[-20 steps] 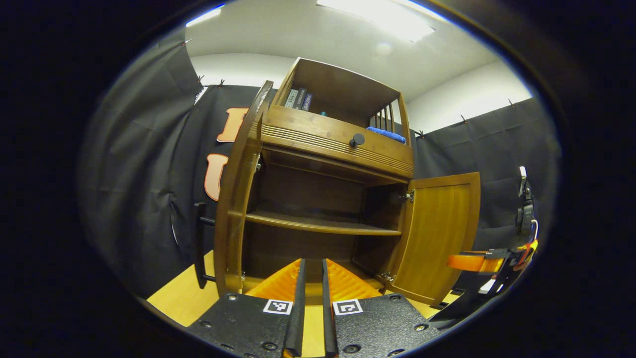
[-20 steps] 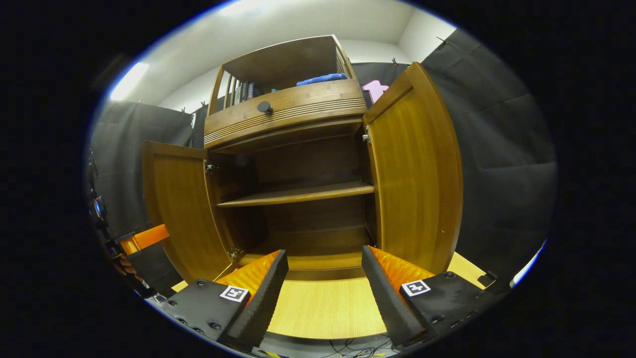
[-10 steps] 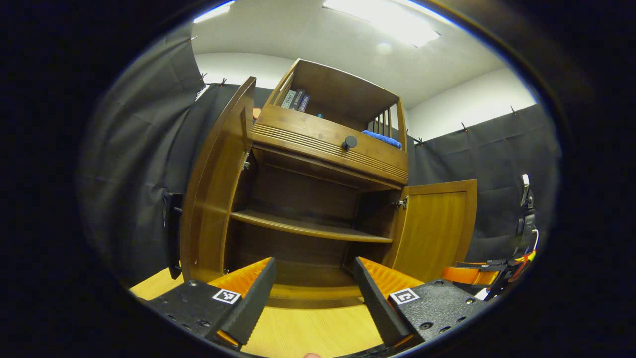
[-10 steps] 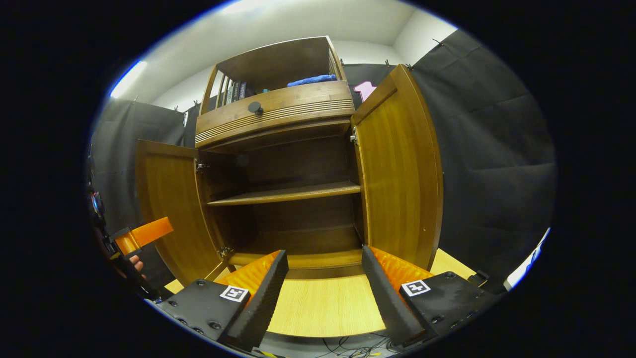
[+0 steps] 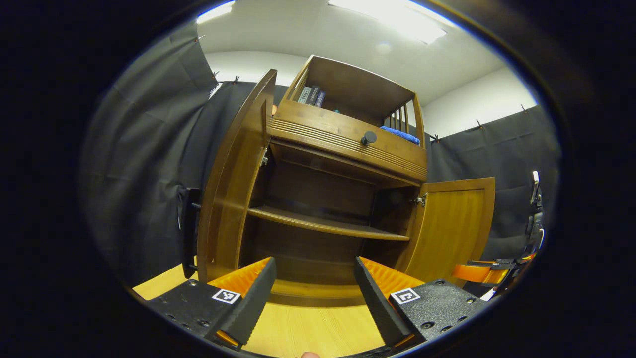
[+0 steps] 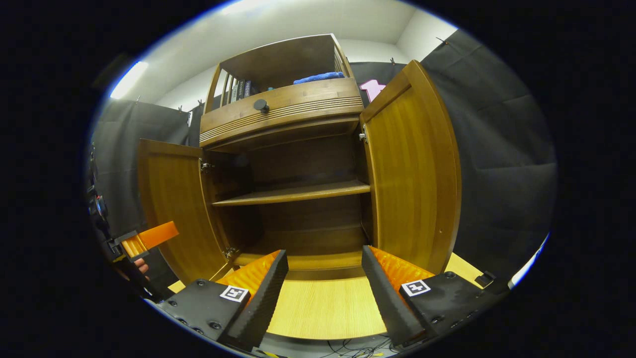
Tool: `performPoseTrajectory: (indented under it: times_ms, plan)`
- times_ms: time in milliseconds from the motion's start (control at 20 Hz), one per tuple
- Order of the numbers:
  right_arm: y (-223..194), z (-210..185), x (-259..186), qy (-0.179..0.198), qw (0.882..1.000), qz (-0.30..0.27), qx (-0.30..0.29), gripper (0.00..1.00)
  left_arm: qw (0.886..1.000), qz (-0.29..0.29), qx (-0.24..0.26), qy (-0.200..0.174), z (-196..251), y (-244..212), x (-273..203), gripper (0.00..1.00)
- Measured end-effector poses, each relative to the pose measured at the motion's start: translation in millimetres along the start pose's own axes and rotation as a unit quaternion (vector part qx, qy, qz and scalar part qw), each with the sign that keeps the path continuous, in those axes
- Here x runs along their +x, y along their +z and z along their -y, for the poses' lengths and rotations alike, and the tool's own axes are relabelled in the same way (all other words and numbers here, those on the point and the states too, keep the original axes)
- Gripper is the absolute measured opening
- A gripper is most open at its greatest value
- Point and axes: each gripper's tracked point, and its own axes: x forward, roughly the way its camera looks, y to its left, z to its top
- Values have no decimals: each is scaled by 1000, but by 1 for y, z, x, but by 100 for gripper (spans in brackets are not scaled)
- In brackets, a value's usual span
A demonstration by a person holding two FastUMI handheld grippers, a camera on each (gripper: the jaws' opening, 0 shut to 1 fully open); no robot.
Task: Open the right door of the double-door shoe cabinet with the right hand, and open the left door with the left hand.
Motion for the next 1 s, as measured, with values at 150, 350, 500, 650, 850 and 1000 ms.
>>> performPoseTrajectory:
  times_ms: [150, 350, 500, 650, 850, 1000]
  plan:
    - [0, -2, 1, 3, 1000, 0, -2, 97, 1000, 3, 9, 5, -3, 1, 1, 91]
    - [-1, -4, 4, 6, 1000, -1, 1, 100, 1000, 1, 13, 3, -1, 0, 2, 92]
    - [-1, -5, 4, 8, 1000, -3, 0, 96, 1000, 2, 15, 3, -2, 2, 2, 92]
    - [-1, -5, 3, 9, 1000, -2, 0, 96, 1000, 3, 16, 3, -1, 2, 2, 92]
    - [-2, -5, 2, 8, 1000, -3, 0, 96, 1000, 3, 16, 5, -2, 2, 0, 92]
    - [-2, -5, -1, 7, 1000, -2, 0, 86, 1000, 3, 17, 6, -3, 2, -1, 92]
